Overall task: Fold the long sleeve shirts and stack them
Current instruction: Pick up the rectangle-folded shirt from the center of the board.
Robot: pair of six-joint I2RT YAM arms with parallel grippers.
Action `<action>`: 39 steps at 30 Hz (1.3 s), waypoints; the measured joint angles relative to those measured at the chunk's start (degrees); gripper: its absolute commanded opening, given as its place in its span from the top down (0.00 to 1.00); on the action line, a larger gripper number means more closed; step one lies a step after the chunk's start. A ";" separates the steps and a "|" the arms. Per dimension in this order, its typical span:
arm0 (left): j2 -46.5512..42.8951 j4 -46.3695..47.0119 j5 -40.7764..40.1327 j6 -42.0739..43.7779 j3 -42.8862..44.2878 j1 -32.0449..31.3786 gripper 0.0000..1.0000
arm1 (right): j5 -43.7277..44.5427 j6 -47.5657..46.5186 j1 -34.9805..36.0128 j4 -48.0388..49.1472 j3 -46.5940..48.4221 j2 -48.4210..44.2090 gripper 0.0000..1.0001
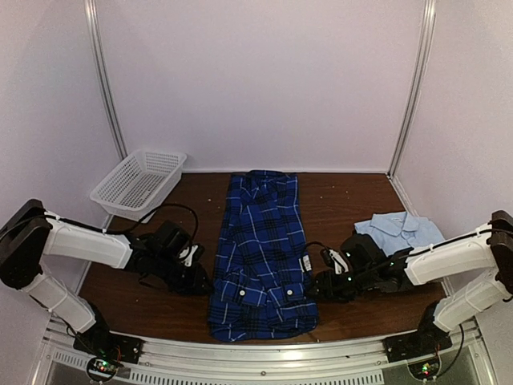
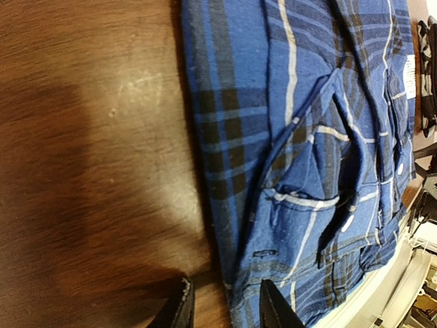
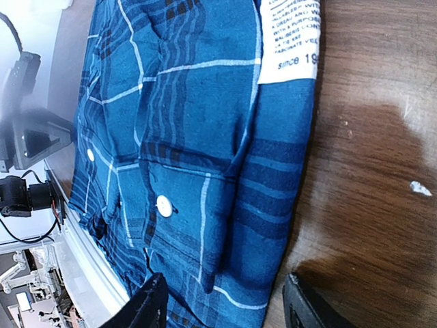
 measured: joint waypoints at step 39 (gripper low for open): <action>2.75 3.45 2.84 -4.85 0.00 -4.09 0.97 | -3.85 4.74 0.00 12.37 -3.89 3.67 0.96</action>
